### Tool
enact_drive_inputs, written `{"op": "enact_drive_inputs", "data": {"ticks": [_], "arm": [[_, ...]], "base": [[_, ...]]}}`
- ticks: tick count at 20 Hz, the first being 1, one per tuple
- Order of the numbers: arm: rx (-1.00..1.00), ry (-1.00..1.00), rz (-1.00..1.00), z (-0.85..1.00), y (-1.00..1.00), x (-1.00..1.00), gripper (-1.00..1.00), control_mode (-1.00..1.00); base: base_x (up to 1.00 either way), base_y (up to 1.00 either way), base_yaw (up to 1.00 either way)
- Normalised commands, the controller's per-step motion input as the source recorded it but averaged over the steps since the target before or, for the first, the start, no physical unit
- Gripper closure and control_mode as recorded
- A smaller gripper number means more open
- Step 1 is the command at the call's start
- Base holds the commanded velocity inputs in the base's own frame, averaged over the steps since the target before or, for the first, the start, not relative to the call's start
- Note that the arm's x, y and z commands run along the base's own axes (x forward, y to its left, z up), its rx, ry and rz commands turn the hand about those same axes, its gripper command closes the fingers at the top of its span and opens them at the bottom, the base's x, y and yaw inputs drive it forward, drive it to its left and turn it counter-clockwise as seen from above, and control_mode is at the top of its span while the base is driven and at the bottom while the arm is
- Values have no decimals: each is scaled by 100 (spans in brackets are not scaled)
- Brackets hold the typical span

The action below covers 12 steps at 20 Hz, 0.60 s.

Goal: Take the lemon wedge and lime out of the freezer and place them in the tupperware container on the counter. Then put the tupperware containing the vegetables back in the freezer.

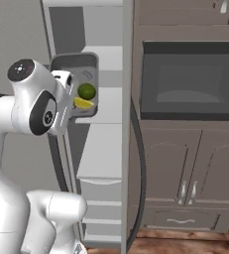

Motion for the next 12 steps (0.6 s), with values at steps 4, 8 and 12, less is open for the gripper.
{"op": "enact_drive_inputs", "data": {"ticks": [4, 8, 12], "arm": [[7, 0, -3, 23, -36, 37, 100, -100], [8, 0, 0, 17, -7, 44, 100, -100], [3, 0, 0, 6, 0, 40, 100, -100]], "base": [[0, 0, 0], [0, 0, 0], [0, 0, 0]]}}
